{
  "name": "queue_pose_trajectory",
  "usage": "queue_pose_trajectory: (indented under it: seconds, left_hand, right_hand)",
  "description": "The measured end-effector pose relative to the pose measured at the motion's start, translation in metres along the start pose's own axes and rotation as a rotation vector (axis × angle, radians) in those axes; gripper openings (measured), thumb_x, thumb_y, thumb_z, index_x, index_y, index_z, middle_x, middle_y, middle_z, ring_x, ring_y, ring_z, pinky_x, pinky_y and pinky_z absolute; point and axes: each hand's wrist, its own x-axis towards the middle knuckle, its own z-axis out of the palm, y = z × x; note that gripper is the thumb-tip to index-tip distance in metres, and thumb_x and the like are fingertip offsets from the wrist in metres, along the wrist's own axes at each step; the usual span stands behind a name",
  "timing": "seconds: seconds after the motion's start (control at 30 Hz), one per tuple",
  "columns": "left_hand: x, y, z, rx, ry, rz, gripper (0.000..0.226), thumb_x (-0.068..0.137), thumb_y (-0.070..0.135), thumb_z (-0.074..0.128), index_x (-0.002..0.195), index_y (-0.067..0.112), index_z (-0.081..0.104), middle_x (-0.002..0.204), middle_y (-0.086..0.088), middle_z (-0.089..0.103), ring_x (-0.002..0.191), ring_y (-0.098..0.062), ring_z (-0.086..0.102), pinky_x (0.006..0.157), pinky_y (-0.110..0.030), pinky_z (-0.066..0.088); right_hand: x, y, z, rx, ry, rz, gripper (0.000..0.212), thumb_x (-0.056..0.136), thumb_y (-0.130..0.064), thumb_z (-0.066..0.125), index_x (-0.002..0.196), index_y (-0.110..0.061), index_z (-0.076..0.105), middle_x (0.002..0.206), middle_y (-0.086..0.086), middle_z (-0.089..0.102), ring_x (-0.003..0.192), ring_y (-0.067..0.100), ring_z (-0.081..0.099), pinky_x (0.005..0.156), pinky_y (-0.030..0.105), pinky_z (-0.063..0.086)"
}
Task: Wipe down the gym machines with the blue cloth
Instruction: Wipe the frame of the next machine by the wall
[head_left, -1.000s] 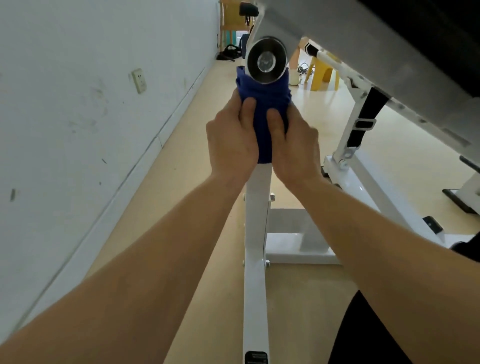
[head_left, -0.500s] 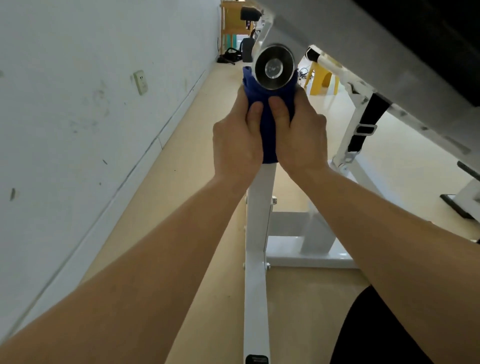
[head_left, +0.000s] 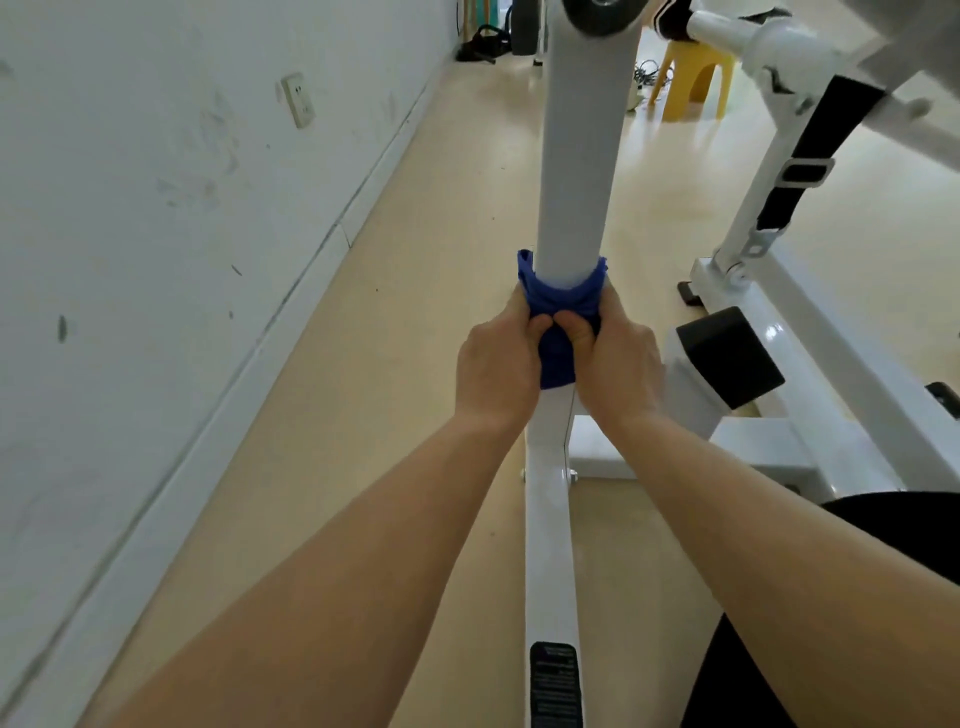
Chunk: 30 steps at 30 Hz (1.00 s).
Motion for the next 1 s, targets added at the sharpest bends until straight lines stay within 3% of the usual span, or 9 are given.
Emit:
queue_pose_trajectory:
  seconds: [0.1,0.17,0.3,0.37,0.47,0.57,0.7,0.8,1.0]
  left_hand:
    - [0.0,0.004,-0.003,0.015,0.052,-0.009,0.023,0.1,0.018,0.043,0.109,0.017,0.064,0.079,0.003,0.067,0.066,-0.015,0.06,0.06,-0.024,0.044]
    - [0.004,0.013,-0.01,-0.013,0.153,0.022,0.021,0.102,0.019,0.045,0.099,0.017,0.066,0.073,0.007,0.062,0.06,-0.005,0.055,0.055,-0.012,0.038]
    - [0.003,0.022,-0.002,-0.086,0.213,-0.036,0.022,0.102,0.022,0.044,0.102,0.023,0.066,0.069,0.011,0.062,0.059,-0.002,0.057,0.053,-0.013,0.039]
    - [-0.007,0.017,0.011,-0.039,0.186,-0.127,0.023,0.102,0.025,0.043,0.104,0.024,0.066,0.067,0.013,0.058,0.059,-0.004,0.056,0.052,-0.018,0.039]
    - [-0.017,0.004,0.025,0.087,0.134,-0.228,0.023,0.102,0.026,0.041,0.093,0.022,0.062,0.068,0.009,0.056,0.062,-0.016,0.053,0.054,-0.028,0.032]
    - [-0.019,-0.005,0.031,0.152,0.097,-0.224,0.027,0.103,0.026,0.038,0.082,0.02,0.054,0.072,0.004,0.056,0.066,-0.021,0.053,0.059,-0.031,0.032]
    - [-0.023,-0.021,0.041,0.101,0.079,-0.2,0.03,0.104,0.026,0.038,0.079,0.019,0.053,0.069,0.002,0.058,0.064,-0.022,0.055,0.058,-0.032,0.035]
    - [-0.027,-0.034,0.049,0.054,0.054,-0.211,0.03,0.104,0.026,0.04,0.077,0.019,0.051,0.066,0.004,0.056,0.06,-0.019,0.051,0.054,-0.029,0.031]
    - [-0.039,-0.056,0.064,0.09,-0.098,-0.295,0.028,0.105,0.028,0.04,0.085,0.018,0.056,0.077,-0.002,0.061,0.067,-0.022,0.054,0.061,-0.027,0.034]
  right_hand:
    - [-0.001,-0.007,-0.006,0.015,-0.005,0.003,0.036,0.103,-0.032,0.049,0.138,-0.025,0.049,0.099,-0.006,0.066,0.08,0.013,0.056,0.059,0.014,0.035]
    - [-0.001,-0.015,-0.013,0.04,0.047,-0.066,0.035,0.103,-0.03,0.049,0.137,-0.024,0.05,0.095,-0.012,0.063,0.079,0.007,0.058,0.063,0.01,0.038]
    - [-0.014,-0.008,-0.011,0.084,0.017,-0.053,0.043,0.105,-0.029,0.042,0.147,-0.03,0.039,0.09,-0.018,0.062,0.074,-0.005,0.057,0.06,0.007,0.04]
    - [-0.027,0.004,-0.001,0.071,-0.014,0.0,0.035,0.106,-0.034,0.039,0.14,-0.028,0.045,0.087,-0.012,0.064,0.073,0.001,0.061,0.063,0.018,0.048]
    - [-0.044,0.023,0.017,-0.061,0.021,0.063,0.028,0.105,-0.043,0.037,0.111,-0.024,0.056,0.078,-0.005,0.066,0.066,0.016,0.063,0.063,0.042,0.055]
    - [-0.047,0.035,0.03,-0.077,0.004,0.163,0.034,0.106,-0.043,0.036,0.092,-0.022,0.058,0.072,-0.004,0.064,0.06,0.012,0.059,0.052,0.03,0.045]
    - [-0.04,0.043,0.039,0.038,0.033,0.228,0.03,0.105,-0.033,0.042,0.086,-0.019,0.06,0.071,-0.007,0.061,0.058,0.006,0.056,0.049,0.014,0.037]
    - [-0.04,0.053,0.044,0.093,0.015,0.245,0.026,0.104,-0.031,0.045,0.088,-0.019,0.062,0.074,-0.007,0.065,0.063,0.007,0.06,0.054,0.017,0.045]
    - [-0.048,0.081,0.056,0.003,-0.109,0.339,0.023,0.102,-0.028,0.049,0.091,-0.014,0.065,0.084,0.001,0.068,0.074,0.018,0.063,0.066,0.033,0.052]
